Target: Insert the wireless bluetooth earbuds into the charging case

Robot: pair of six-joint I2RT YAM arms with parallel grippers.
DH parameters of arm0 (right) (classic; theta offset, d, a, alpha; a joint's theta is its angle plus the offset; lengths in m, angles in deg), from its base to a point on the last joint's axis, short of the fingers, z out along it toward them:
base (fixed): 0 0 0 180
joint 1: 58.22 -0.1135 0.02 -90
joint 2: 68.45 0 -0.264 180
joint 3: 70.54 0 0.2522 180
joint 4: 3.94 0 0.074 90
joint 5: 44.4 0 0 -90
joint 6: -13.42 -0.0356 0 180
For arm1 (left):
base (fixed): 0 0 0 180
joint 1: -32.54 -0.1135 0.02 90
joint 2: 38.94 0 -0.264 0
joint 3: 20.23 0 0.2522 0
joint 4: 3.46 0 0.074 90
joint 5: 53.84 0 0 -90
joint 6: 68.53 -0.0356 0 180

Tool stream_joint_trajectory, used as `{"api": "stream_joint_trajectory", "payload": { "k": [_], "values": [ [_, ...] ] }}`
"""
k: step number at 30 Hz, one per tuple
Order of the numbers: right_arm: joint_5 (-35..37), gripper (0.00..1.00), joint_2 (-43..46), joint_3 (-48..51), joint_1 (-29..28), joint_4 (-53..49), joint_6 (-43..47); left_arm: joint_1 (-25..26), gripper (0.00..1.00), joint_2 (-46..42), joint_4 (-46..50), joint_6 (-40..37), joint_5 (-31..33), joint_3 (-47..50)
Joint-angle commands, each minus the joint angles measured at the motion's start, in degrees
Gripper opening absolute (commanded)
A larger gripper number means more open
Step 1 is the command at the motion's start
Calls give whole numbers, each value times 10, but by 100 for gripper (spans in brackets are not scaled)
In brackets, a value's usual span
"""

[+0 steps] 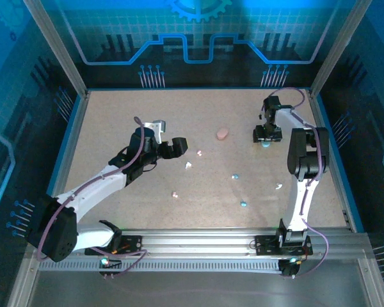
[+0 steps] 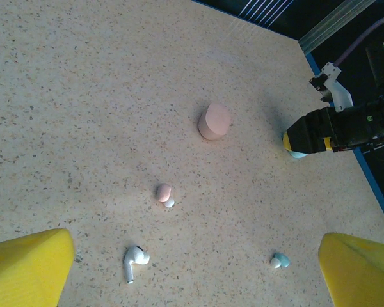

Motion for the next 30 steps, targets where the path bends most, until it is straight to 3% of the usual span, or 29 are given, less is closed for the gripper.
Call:
{"api": "stream_joint_trajectory", "payload": {
  "k": [1,22,25,30],
  "values": [
    [13,56,-14,-7,-8,-10,7,2,99,-15,6,1,6,-13],
    [2,44,-24,6,-6,8,-4,2,98,-7,18,12,-3,-25],
    [-10,37,-10,14,-7,16,-7,2,97,-8,21,15,-7,-28],
    [-43,37,60,44,-10,44,-17,2,97,-13,26,21,-9,-37]
  ]
}}
